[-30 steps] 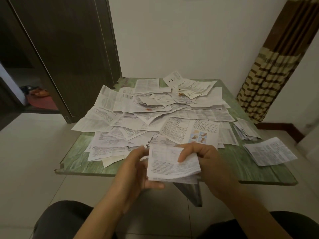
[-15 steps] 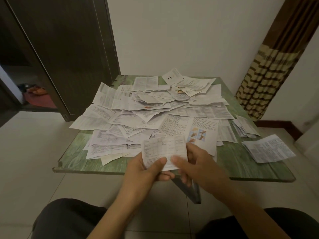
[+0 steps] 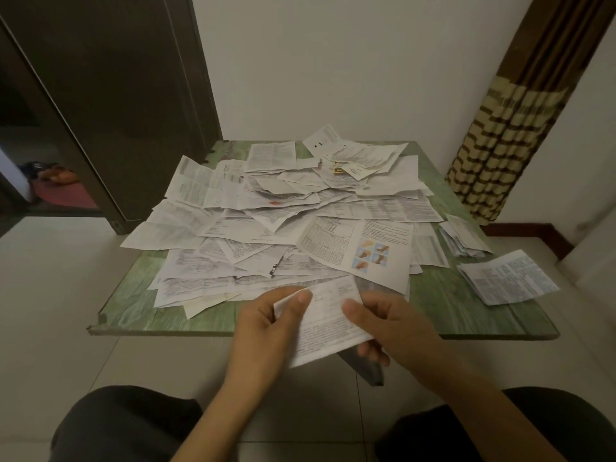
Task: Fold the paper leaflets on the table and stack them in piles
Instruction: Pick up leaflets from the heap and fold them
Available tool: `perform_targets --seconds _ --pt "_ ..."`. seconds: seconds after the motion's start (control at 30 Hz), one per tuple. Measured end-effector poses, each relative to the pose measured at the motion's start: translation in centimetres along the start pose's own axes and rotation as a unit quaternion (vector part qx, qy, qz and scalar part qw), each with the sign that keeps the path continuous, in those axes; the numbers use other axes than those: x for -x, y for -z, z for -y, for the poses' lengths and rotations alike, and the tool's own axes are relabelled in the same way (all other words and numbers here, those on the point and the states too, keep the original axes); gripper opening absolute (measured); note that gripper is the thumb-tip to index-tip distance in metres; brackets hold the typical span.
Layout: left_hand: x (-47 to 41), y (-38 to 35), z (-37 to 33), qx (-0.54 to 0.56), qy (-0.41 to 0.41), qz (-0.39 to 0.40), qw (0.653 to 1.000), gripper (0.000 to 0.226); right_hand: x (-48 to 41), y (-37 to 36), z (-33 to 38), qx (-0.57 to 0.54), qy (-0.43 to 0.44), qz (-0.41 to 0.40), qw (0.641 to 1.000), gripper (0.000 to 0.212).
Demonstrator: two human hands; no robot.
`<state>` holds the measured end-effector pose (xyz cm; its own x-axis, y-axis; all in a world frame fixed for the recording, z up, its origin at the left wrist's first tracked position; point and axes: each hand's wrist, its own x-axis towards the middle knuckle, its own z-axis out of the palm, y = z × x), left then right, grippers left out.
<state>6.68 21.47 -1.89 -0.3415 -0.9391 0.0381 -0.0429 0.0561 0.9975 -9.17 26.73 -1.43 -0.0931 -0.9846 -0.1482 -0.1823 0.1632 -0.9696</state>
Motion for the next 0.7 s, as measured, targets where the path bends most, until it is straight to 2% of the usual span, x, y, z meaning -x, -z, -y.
perform_targets --seconds 0.2,0.4,0.57,0.7 --pt "-0.5 -2.6 0.4 -0.105 -0.061 0.028 0.992 0.027 1.1 2.3 -0.6 -0.004 0.04 -0.121 0.992 0.011" --pt "-1.5 -7.6 0.3 -0.088 0.004 0.143 0.986 0.019 3.2 7.8 -1.8 -0.023 0.021 -0.214 0.976 0.01" --pt "-2.9 -13.1 -0.3 -0.092 -0.014 0.186 0.978 0.016 4.6 13.3 -4.1 0.112 0.033 -0.298 0.947 0.006" --pt "-4.3 -17.6 -0.3 -0.13 -0.03 0.214 0.968 0.016 4.7 16.8 -5.7 0.093 0.006 -0.377 0.921 0.008"
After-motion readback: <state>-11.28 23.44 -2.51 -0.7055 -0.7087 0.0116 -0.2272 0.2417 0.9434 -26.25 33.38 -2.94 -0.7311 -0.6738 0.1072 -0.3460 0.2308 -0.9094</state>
